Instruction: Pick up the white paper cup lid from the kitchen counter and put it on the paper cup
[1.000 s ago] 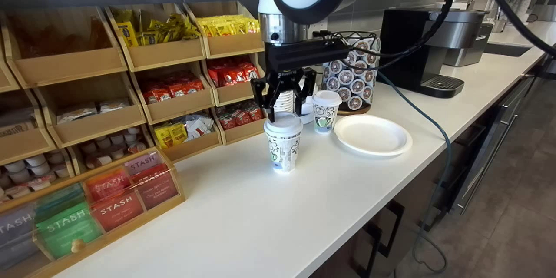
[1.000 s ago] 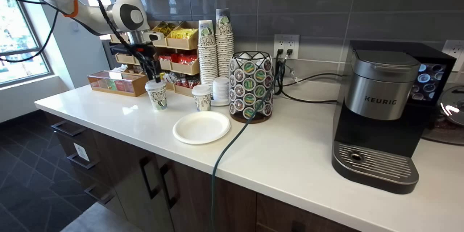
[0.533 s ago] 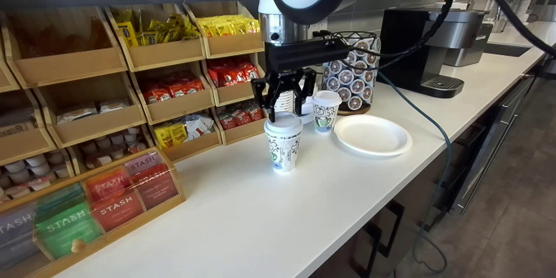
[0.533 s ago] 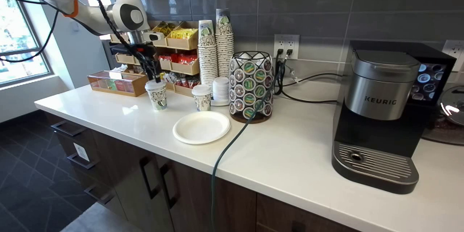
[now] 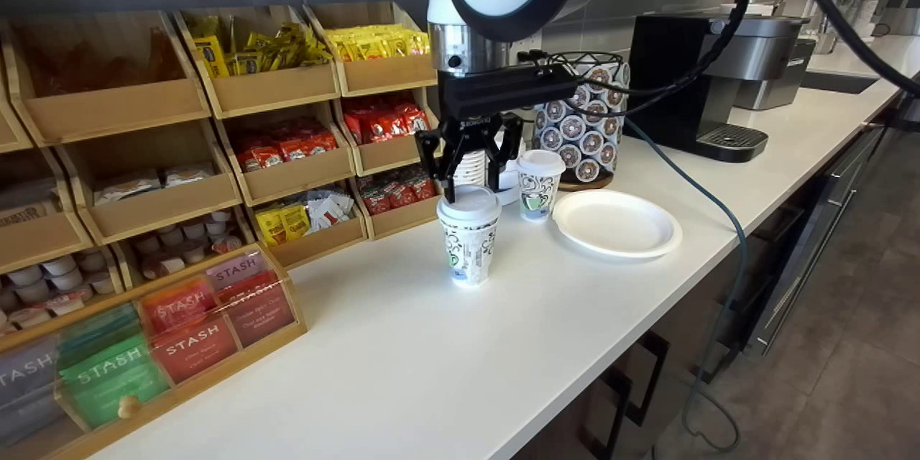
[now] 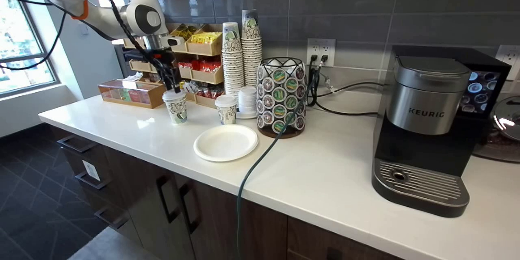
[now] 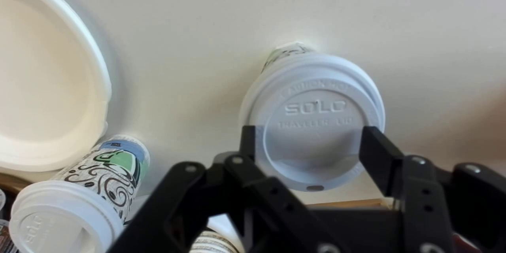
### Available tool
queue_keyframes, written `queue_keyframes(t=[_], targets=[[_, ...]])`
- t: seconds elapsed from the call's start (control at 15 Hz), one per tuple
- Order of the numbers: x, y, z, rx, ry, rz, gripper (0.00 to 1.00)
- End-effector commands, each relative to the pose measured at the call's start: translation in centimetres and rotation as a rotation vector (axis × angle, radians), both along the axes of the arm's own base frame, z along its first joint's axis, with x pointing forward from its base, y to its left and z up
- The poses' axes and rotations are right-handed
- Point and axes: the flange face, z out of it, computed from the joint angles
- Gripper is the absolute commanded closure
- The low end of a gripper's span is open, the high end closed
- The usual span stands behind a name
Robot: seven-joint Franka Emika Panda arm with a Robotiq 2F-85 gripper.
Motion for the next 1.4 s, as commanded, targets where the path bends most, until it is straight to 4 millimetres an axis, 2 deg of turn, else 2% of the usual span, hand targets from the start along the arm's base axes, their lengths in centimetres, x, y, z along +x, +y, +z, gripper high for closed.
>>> queue_keyframes(t=[0.0, 0.33, 0.87, 1.13, 1.33], targets=[[0.3, 0.0, -0.4, 0.000, 0.020, -0.002, 0.30], [0.5, -0.2, -0.8, 0.002, 0.027, -0.004, 0.30], [0.9, -1.3, -2.9, 0.018, 0.062, -0.024, 0.29], [0.9, -1.2, -2.6, 0.020, 0.062, -0.026, 0.29], [0.6, -0.8, -1.4, 0.019, 0.045, -0.021, 0.26]])
